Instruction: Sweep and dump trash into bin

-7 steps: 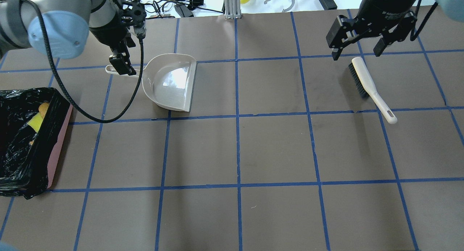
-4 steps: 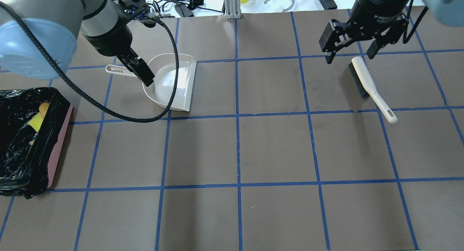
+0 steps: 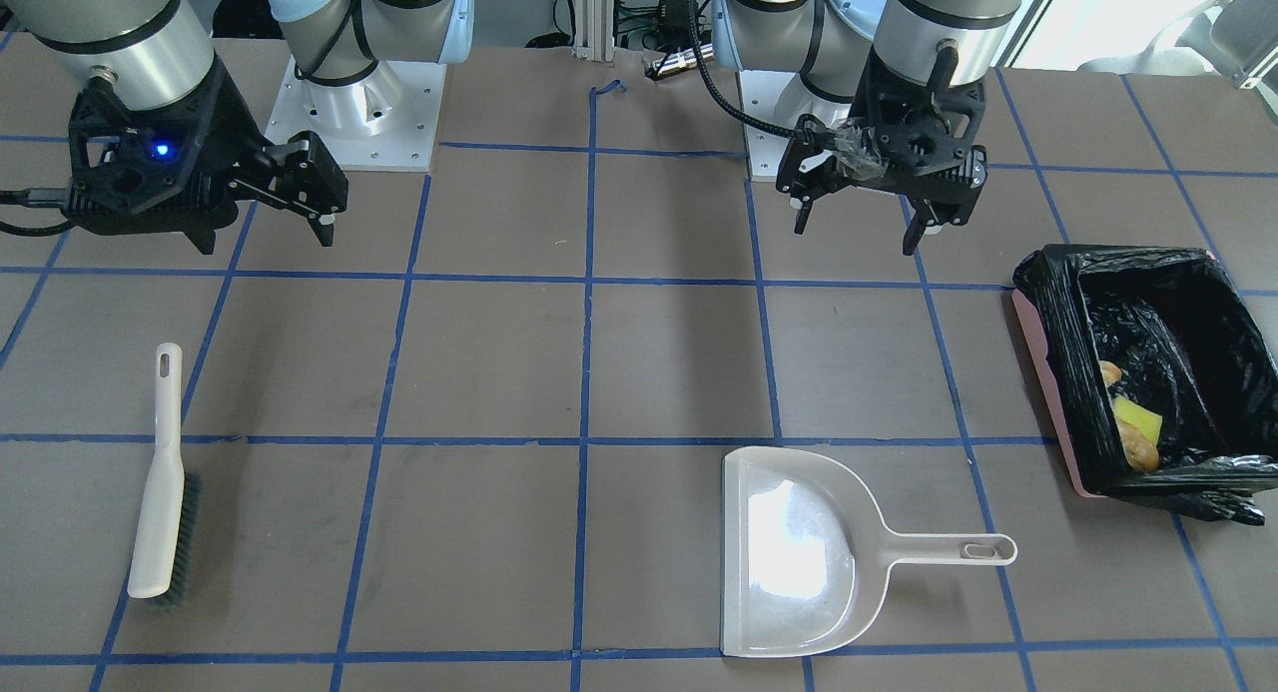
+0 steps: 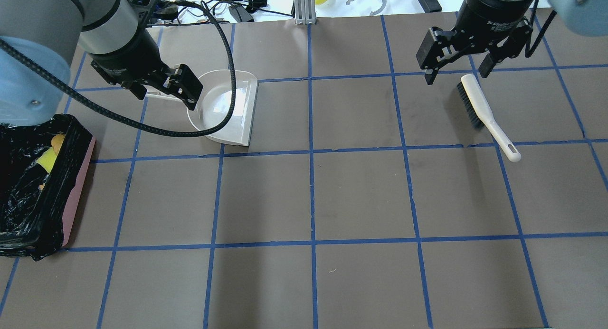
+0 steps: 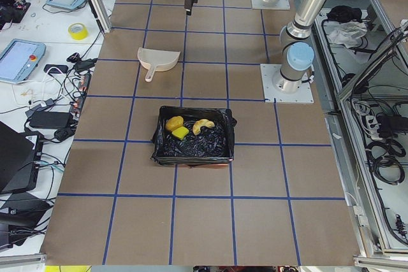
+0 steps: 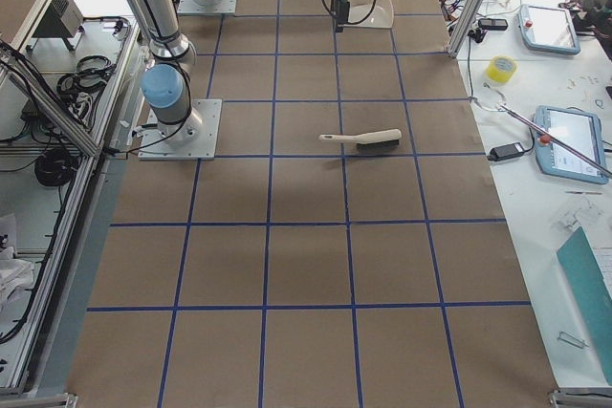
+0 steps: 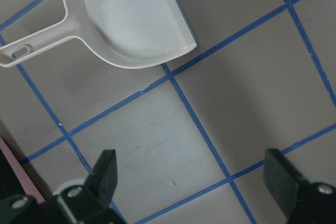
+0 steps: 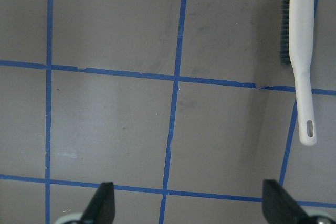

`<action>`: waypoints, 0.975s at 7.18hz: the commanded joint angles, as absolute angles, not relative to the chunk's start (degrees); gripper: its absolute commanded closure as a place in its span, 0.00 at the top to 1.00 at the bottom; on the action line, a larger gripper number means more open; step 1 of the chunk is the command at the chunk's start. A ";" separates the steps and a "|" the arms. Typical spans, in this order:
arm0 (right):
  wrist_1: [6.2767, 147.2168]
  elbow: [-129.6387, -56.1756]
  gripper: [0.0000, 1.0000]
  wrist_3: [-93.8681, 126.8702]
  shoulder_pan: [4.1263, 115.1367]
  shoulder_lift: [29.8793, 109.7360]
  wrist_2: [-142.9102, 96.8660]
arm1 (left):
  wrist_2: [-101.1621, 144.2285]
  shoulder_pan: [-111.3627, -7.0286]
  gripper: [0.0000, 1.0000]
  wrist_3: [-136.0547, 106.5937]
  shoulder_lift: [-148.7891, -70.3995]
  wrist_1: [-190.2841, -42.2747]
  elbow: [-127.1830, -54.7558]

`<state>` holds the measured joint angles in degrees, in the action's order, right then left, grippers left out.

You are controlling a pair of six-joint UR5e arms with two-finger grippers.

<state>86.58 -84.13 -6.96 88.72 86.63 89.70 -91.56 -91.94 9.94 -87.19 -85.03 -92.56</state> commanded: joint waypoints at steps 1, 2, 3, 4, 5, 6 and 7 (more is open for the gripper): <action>86.92 -84.29 1.00 -7.03 88.68 86.57 89.65 | -96.46 -91.58 1.00 6.25 -85.61 -88.23 -91.41; 86.92 -84.29 1.00 -7.03 88.68 86.57 89.74 | -96.42 -91.50 1.00 0.50 -85.78 -88.33 -91.41; 86.92 -84.29 1.00 -7.03 88.68 86.57 89.65 | -96.76 -91.58 1.00 -4.00 -85.52 -87.90 -91.49; 86.92 -84.29 1.00 -6.94 88.68 86.49 89.65 | -96.68 -91.58 1.00 -5.35 -86.47 -86.85 -91.76; 86.92 -84.29 1.00 -6.94 88.68 86.48 89.65 | -96.42 -91.32 1.00 -4.75 -86.83 -84.83 -91.67; 86.84 -84.29 1.00 -6.94 88.68 86.48 89.65 | -93.28 -91.32 1.00 -4.05 -86.84 -83.34 -92.37; 86.84 -84.29 1.00 -6.94 88.68 86.48 89.65 | -90.99 -91.32 1.00 -3.52 -86.92 -83.23 -92.55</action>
<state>86.87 -84.29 -6.95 88.68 86.49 89.65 -93.74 -91.36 -4.10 -86.78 -84.05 -92.19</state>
